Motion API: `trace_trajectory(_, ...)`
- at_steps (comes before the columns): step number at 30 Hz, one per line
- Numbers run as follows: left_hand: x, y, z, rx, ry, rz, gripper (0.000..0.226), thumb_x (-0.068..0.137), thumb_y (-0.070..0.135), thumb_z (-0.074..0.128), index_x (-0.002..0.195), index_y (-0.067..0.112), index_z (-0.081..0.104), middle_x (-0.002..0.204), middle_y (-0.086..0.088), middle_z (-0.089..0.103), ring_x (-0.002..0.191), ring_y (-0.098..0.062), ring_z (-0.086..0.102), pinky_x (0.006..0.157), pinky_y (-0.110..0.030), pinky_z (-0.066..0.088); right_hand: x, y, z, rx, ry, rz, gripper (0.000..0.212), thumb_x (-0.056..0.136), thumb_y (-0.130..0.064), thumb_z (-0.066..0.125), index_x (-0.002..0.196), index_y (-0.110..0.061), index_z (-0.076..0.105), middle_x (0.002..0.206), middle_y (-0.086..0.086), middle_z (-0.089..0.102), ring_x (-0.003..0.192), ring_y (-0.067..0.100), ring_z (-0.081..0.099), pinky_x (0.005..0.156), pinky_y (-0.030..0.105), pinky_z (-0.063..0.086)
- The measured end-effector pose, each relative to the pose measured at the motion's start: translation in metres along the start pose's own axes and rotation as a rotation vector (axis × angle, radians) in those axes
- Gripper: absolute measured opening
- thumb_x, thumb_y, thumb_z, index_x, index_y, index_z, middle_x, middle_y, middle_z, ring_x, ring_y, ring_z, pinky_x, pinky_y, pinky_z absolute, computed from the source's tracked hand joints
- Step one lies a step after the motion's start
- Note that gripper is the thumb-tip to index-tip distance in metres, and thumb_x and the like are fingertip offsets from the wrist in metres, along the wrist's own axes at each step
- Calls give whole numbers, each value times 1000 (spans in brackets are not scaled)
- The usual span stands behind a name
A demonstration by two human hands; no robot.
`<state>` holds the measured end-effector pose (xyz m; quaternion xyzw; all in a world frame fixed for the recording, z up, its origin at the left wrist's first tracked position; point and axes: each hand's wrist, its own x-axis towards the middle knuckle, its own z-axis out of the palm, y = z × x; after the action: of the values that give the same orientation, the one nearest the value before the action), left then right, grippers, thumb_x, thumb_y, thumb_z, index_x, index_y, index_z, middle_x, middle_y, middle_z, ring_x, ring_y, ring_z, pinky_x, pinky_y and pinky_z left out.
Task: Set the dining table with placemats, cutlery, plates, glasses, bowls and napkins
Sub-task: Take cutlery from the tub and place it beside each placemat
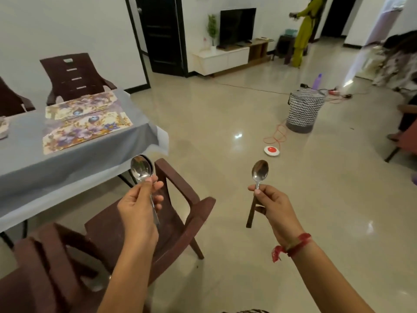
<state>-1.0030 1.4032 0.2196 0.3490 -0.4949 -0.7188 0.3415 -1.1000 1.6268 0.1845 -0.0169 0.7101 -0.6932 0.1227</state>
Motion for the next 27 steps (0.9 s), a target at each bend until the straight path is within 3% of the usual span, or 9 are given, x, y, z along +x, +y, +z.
trace_trajectory(3, 24, -17, 52, -13, 53, 8, 13, 94, 19, 58, 92, 13, 69, 75, 2, 70, 51, -2, 54, 46, -13, 43, 72, -1, -16, 10, -81, 9, 20, 97, -9, 50, 97, -15, 69, 89, -4, 64, 87, 14, 57, 76, 26, 47)
trace_trajectory(7, 56, -43, 116, -16, 160, 27, 14, 95, 17, 57, 91, 13, 69, 76, 1, 70, 52, -2, 55, 48, -13, 43, 170, -7, -37, -26, -198, 29, 23, 97, -9, 49, 91, -17, 69, 108, 1, 67, 95, 15, 58, 76, 25, 47)
trace_trajectory(13, 97, -56, 180, -13, 281, 34, 15, 95, 19, 57, 87, 14, 69, 67, 5, 71, 49, 0, 56, 49, -11, 46, 289, -23, -29, -85, -397, 58, 23, 97, -9, 48, 90, -17, 68, 107, 0, 65, 92, 15, 58, 77, 26, 49)
trace_trajectory(20, 187, -73, 226, -41, 471, 56, 16, 96, 16, 55, 88, 12, 67, 63, 6, 70, 48, 0, 56, 47, -12, 47, 429, -23, 45, -105, -611, 98, 20, 97, -10, 50, 93, -16, 69, 85, -6, 62, 79, 11, 56, 73, 24, 47)
trace_trajectory(27, 319, -61, 250, -72, 606, 60, 14, 95, 15, 57, 89, 11, 70, 69, 3, 71, 51, -3, 58, 48, -13, 48, 550, -54, 154, -115, -771, 107, 20, 95, -6, 52, 86, -15, 67, 88, -3, 64, 72, 10, 50, 68, 21, 45)
